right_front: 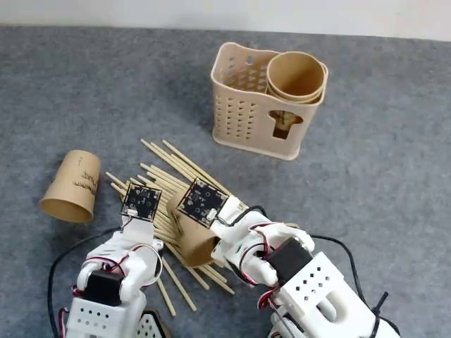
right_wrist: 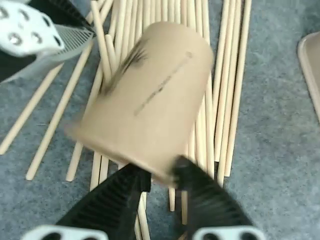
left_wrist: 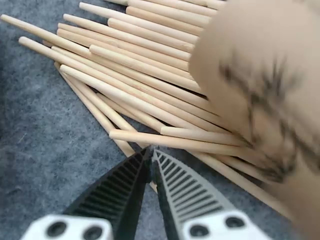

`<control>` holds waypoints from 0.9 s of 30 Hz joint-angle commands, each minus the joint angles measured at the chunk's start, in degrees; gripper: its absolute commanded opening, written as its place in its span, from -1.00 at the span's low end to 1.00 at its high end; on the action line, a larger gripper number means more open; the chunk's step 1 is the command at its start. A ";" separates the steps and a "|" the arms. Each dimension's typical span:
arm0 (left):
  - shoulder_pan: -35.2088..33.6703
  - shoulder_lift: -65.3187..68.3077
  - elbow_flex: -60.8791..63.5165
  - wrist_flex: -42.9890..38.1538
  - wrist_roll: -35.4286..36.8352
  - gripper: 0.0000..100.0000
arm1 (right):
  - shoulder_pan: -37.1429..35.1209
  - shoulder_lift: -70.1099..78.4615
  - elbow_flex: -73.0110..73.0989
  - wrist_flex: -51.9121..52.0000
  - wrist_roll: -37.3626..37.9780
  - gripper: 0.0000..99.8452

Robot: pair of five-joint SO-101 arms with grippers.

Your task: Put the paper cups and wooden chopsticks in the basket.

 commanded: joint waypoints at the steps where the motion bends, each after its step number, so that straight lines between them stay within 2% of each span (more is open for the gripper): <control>1: 0.66 -0.57 1.10 0.26 0.35 -0.99 | -0.57 -1.10 -0.92 -0.57 -0.62 -0.99; 8: 0.66 -0.57 1.10 0.26 0.35 -0.99 | 1.36 -1.54 -5.32 5.05 -2.02 -0.99; 11: 0.66 -0.57 1.10 0.26 0.35 -0.99 | 5.93 -4.09 -10.42 8.48 -3.69 -0.99; 20: 0.66 -0.57 1.10 0.26 0.35 -0.99 | 20.35 -8.66 -24.48 18.51 -1.32 -0.99; 27: 0.66 -0.57 1.10 0.26 0.35 -0.99 | 29.05 -8.40 -36.79 19.21 -0.62 -0.99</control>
